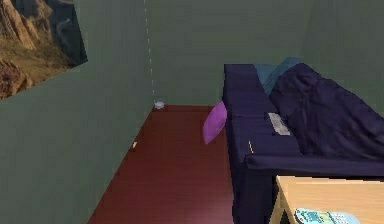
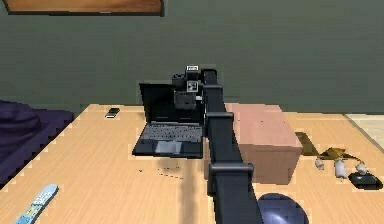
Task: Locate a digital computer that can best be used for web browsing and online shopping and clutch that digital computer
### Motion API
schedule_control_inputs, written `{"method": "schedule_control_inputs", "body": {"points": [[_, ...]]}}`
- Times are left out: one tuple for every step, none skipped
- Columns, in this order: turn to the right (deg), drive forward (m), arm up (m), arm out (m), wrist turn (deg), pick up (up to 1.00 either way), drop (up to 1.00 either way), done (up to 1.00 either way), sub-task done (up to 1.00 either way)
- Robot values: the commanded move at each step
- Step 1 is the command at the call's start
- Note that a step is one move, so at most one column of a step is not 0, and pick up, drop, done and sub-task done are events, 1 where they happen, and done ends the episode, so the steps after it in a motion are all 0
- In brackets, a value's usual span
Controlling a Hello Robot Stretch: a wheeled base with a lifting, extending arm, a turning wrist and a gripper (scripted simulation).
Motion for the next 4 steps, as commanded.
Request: {"method": "schedule_control_inputs", "body": {"points": [[0.0,0.0,-0.3,0.0,0.0,0.0,0.0,0.0,0.0],[0.0,0.0,0.0,0.0,0.0,1.0,0.0,0.0,0.0],[0.0,0.0,0.1,0.0,0.0,0.0,0.0,0.0,0.0],[0.0,0.0,0.0,0.0,0.0,0.0,0.0,1.0,0.0]]}}
